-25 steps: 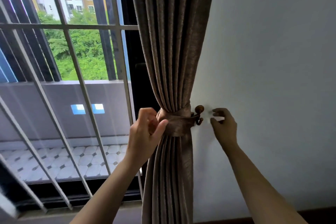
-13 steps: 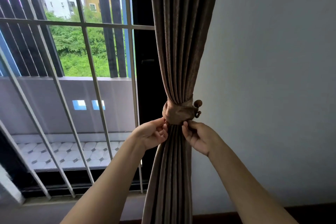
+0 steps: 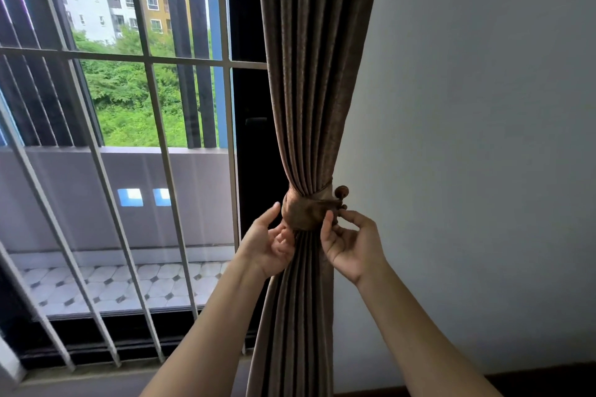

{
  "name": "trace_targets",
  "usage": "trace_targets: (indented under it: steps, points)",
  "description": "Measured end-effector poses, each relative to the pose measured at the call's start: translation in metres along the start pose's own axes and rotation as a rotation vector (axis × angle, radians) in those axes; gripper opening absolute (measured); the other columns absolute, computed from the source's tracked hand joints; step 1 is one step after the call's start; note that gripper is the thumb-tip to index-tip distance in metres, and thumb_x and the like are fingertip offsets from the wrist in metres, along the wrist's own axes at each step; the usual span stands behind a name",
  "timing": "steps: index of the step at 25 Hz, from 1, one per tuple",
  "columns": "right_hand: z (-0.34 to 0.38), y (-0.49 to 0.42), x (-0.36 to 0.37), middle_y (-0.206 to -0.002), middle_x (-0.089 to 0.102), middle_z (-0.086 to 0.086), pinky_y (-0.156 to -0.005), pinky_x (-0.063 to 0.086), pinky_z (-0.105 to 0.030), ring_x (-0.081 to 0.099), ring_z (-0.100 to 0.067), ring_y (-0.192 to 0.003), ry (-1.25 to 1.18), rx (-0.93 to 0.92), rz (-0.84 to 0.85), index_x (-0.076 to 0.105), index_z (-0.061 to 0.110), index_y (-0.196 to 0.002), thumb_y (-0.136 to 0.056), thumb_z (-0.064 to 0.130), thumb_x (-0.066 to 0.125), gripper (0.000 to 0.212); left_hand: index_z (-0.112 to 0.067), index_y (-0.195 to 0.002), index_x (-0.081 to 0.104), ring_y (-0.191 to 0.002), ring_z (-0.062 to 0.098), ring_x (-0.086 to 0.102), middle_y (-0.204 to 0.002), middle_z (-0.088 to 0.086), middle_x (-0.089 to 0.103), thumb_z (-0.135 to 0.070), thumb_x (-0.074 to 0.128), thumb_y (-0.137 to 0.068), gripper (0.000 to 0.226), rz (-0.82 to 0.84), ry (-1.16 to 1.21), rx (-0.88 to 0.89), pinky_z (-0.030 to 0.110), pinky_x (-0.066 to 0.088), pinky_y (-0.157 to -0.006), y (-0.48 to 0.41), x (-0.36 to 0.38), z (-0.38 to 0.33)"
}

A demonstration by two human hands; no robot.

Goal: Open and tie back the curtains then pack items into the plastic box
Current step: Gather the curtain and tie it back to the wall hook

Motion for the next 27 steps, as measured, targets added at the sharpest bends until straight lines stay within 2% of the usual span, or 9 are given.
trace_targets:
  steps: [3,6,11,13,15,18,21,23,27]
  points:
    - [-0.002,-0.005,-0.012,-0.069,0.064,-0.016,-0.044,0.053,-0.02,0.06,-0.013,-0.046,0.003,-0.035,-0.088,0.058,-0.002,-0.087,-0.082,-0.003,0.051,0.009,-0.015,-0.084,0.061,-0.028,0.002,0.036,-0.054,-0.004,0.051,-0.023,0.058,-0.09,0.01,0.001,-0.055,0.05,0.01,0.027,-0.027,-0.003,0.0,0.007]
    - [-0.005,-0.008,-0.026,-0.056,0.055,-0.007,-0.038,0.047,-0.017,0.052,-0.007,-0.037,0.063,-0.061,-0.156,0.052,0.005,-0.08,-0.088,0.0,0.05,0.009,-0.014,-0.082,0.059,-0.029,0.003,0.034,-0.068,-0.004,0.05,-0.022,0.061,-0.087,0.01,-0.034,-0.06,0.028,0.009,0.027,-0.028,-0.005,-0.01,0.015]
    - [0.001,-0.002,-0.025,-0.063,0.063,-0.011,-0.046,0.052,-0.018,0.06,-0.01,-0.049,0.26,-0.082,-0.215,0.058,0.001,-0.086,-0.09,0.007,0.055,0.008,-0.01,-0.092,0.06,-0.038,0.003,0.047,-0.075,0.0,0.058,-0.02,0.058,-0.091,0.01,-0.143,-0.27,0.05,0.013,0.035,-0.031,-0.003,-0.025,0.0]
    - [0.008,-0.001,-0.036,-0.078,0.063,-0.008,-0.055,0.054,-0.021,0.062,-0.012,-0.066,0.599,-0.159,-0.272,0.059,0.005,-0.093,-0.091,0.011,0.053,0.008,-0.009,-0.101,0.062,-0.051,0.009,0.053,-0.08,0.002,0.062,-0.011,0.053,-0.092,0.013,-0.235,-0.507,0.231,0.016,0.039,-0.039,0.002,-0.034,-0.017]
    - [0.018,0.0,-0.044,-0.091,0.065,-0.002,-0.067,0.05,-0.017,0.061,-0.009,-0.079,1.233,-0.322,-0.284,0.06,0.013,-0.103,-0.09,0.018,0.056,0.014,-0.014,-0.105,0.068,-0.07,0.011,0.061,-0.087,-0.001,0.068,-0.008,0.055,-0.085,0.025,-0.252,-0.982,0.463,0.018,0.046,-0.057,0.012,-0.033,-0.03]
    - [0.021,0.002,-0.036,-0.087,0.067,0.005,-0.064,0.045,-0.013,0.06,-0.004,-0.076,1.864,-0.621,-0.169,0.065,0.019,-0.093,-0.086,0.036,0.063,0.018,-0.021,-0.098,0.071,-0.073,0.006,0.064,-0.083,-0.005,0.071,-0.017,0.064,-0.082,0.018,-0.199,-1.474,0.707,0.019,0.051,-0.068,0.026,-0.02,-0.03]
    - [0.028,0.007,-0.034,-0.078,0.067,0.006,-0.063,0.051,-0.03,0.063,-0.011,-0.068,2.047,-0.764,-0.21,0.063,0.018,-0.083,-0.086,0.044,0.06,0.026,-0.009,-0.076,0.065,-0.061,0.018,0.055,-0.064,-0.002,0.059,-0.019,0.061,-0.086,0.014,-0.173,-1.812,0.942,0.031,0.045,-0.061,0.028,-0.006,-0.027]
    - [0.035,0.014,-0.036,-0.08,0.068,0.005,-0.06,0.049,-0.028,0.063,-0.014,-0.068,2.081,-0.801,-0.279,0.062,0.017,-0.084,-0.087,0.042,0.058,0.025,-0.004,-0.07,0.06,-0.058,0.025,0.052,-0.062,0.001,0.053,-0.015,0.056,-0.087,0.021,-0.14,-1.917,1.028,0.034,0.043,-0.057,0.026,-0.003,-0.023]
    - [0.045,0.017,-0.036,-0.086,0.068,0.006,-0.055,0.04,-0.023,0.064,-0.015,-0.073,2.161,-0.775,-0.324,0.063,0.017,-0.089,-0.088,0.04,0.057,0.024,-0.004,-0.074,0.062,-0.066,0.03,0.059,-0.072,0.01,0.063,-0.017,0.053,-0.086,0.019,-0.169,-2.001,1.035,0.038,0.049,-0.061,0.026,0.0,-0.026]
Point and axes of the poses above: each hand's wrist, its own y-axis away from the middle knuckle, its own x-axis out of the palm, z = x × y, the point moved 9 cm from there along -y, towards the middle knuckle
